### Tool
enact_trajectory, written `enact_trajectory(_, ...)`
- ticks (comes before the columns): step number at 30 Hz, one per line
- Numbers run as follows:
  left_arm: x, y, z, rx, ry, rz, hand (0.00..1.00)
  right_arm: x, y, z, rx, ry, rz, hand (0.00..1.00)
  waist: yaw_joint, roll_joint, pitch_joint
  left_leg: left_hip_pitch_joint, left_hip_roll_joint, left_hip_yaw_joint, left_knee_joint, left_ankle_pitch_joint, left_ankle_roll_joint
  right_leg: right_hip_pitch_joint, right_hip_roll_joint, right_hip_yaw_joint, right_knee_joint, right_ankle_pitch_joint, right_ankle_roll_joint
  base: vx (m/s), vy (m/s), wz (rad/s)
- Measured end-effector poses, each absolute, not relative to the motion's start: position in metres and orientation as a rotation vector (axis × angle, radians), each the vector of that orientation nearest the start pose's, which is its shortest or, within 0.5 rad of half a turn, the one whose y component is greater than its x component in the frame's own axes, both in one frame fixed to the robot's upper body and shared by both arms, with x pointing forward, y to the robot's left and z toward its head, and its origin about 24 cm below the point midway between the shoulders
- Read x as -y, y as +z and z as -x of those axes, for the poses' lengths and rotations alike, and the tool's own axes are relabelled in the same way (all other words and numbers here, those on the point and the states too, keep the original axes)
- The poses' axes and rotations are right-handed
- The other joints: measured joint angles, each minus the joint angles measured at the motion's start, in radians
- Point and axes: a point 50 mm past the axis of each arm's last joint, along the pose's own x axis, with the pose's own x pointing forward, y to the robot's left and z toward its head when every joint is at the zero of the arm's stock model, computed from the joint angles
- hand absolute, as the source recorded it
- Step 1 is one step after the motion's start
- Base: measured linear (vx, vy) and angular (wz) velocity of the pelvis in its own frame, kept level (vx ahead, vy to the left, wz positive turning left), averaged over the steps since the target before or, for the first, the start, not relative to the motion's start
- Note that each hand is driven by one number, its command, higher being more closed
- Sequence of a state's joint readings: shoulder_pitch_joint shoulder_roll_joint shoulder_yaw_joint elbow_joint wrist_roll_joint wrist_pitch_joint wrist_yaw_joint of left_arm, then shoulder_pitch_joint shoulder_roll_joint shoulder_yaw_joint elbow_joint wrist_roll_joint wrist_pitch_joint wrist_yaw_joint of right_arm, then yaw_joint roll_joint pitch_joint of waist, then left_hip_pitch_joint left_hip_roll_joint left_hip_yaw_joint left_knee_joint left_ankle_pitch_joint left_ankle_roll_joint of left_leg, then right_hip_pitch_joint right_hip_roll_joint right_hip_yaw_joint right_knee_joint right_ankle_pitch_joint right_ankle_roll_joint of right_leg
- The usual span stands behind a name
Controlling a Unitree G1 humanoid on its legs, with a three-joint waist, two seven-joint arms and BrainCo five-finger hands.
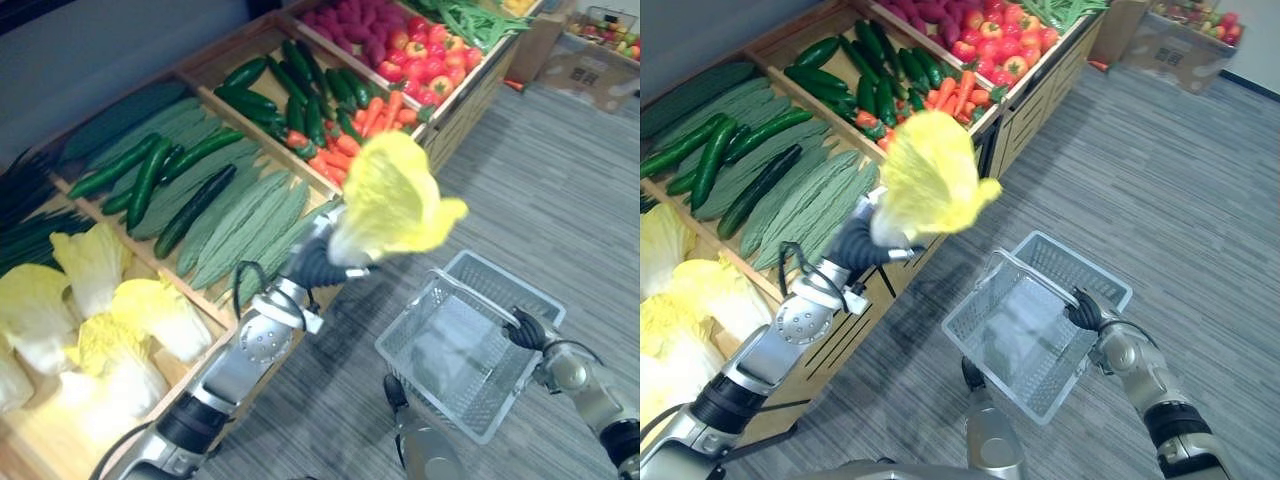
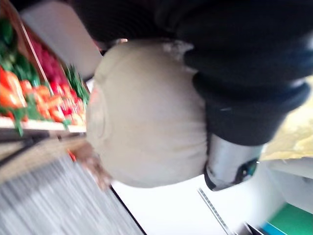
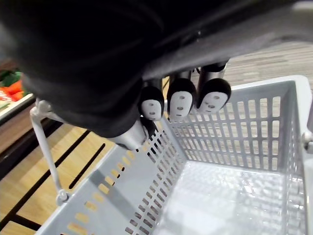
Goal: Pick vegetable in the basket
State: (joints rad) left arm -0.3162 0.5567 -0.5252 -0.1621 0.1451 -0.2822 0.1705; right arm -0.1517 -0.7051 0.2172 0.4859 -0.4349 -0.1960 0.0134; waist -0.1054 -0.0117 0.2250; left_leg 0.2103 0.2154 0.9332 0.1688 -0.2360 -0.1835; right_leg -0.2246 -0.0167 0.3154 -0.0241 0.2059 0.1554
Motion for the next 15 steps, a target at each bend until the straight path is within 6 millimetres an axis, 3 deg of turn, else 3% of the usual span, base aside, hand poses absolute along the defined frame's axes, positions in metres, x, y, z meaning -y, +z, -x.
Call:
enact_trajectory(4, -0.074, 0.129, -0.245, 0.651, -0.729, -0.592, 1.0, 0.263, 0.044, -0.268, -0.084, 0.284, 1.198, 1.0, -0.001, 0.014, -0.047, 0.028, 0.032, 0.078, 0.034, -0.029, -0.025, 0.001, 0.037, 0.041, 0.0, 0.0, 0.0, -0.02, -0.04, -0.49)
enact_trajectory(9, -0.048, 0.132, -0.225, 0.679, -0.997, -0.53, 1.0, 0.249, 0.071, -0.267, 0.057, 0.365, 1.18, 1.0, -0.005, 0.041, -0.096, 0.053, 0.061, 0.135, 0.069, -0.047, -0.042, 0.004, 0.066, 0.06, 0.003, 0.0, 0.0, -0.01, -0.038, -0.22)
enact_trajectory(15, -0.034, 0.117, -0.206, 0.619, -1.217, -0.513, 1.0, 0.243, 0.07, -0.264, 0.059, 0.429, 1.151, 1.0, -0.007, 0.05, -0.117, 0.055, 0.084, 0.16, 0.118, -0.07, -0.056, 0.003, 0.076, 0.075, 0.009, 0.001, -0.002, -0.04, -0.031, -0.08)
